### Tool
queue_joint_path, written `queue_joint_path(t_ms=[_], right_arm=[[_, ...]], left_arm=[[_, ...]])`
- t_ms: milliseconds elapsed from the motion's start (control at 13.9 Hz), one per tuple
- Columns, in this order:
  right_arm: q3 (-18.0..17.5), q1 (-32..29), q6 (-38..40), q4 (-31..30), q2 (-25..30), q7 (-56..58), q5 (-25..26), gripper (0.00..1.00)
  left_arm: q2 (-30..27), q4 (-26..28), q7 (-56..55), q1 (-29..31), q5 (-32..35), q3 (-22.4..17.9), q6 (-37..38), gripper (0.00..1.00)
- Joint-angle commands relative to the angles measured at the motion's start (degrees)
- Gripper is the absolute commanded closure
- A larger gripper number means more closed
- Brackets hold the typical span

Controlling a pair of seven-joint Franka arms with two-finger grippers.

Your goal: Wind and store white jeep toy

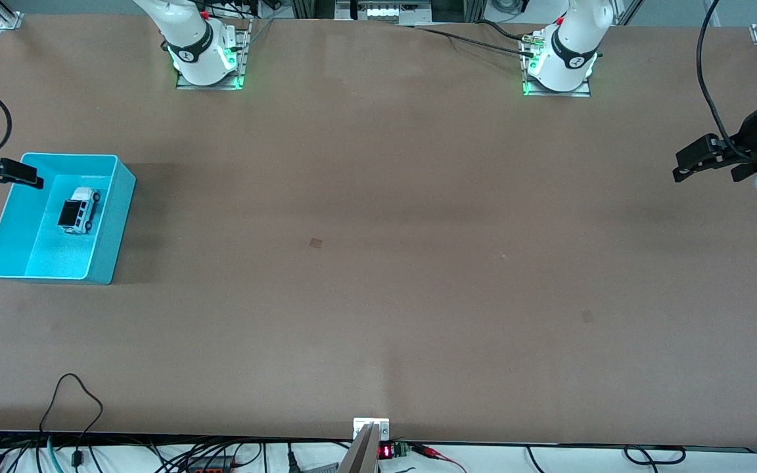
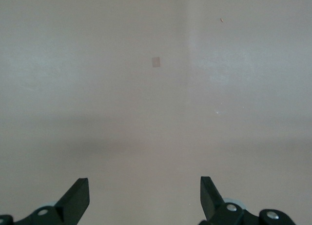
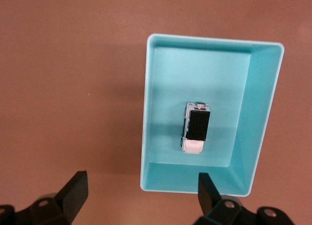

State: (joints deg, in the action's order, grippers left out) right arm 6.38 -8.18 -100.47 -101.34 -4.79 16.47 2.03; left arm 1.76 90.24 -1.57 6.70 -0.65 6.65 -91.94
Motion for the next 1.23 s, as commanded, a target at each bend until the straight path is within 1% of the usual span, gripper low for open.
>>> queue_joint_path(t_ms=[0,72,144,288,360,505,577,649,1153], right_arm=[[-2.42,-0.09,1.42,2.79,3.99,-2.22,-0.62,0.00],[-2.95,0.09,2.73,3.33,5.22,-1.97,-1.32,0.00],[-3.57,0.26,5.00,3.86,6.02,-2.23,-3.06,0.00],[-5.23,0.18,6.61,4.22,6.64,-3.01,-3.87,0.00],[-6.11,0.35,7.04,5.52,6.55,-5.11,-3.79,0.00],[-7.70,1.84,10.72,7.37,6.38,-14.31,-3.09,0.00],[-7.53,4.37,11.26,7.73,6.38,-15.75,-2.04,0.00],[-7.27,6.22,11.35,7.73,6.38,-15.68,0.06,0.00],[-7.00,6.77,8.81,7.64,4.71,-15.76,-0.01,0.00]], left_arm=[[-0.70,0.03,0.69,0.15,-1.11,-0.15,-0.09,0.00],[-0.70,0.03,0.69,0.15,-1.11,-0.15,0.00,0.00],[-0.70,0.03,0.69,0.06,-1.11,-0.15,0.00,0.00],[-0.70,0.03,0.69,0.15,-1.11,-0.15,0.09,0.00],[-0.70,0.03,0.60,0.15,-1.11,-0.15,0.00,0.00],[-0.70,0.03,0.69,0.15,-1.11,-0.15,0.00,0.00],[-0.70,0.03,0.69,0.15,-1.11,-0.15,0.00,0.00],[-0.79,0.03,0.69,0.15,-1.11,-0.15,0.00,0.00],[-0.70,0.03,0.69,0.06,-1.11,-0.15,0.00,0.00]])
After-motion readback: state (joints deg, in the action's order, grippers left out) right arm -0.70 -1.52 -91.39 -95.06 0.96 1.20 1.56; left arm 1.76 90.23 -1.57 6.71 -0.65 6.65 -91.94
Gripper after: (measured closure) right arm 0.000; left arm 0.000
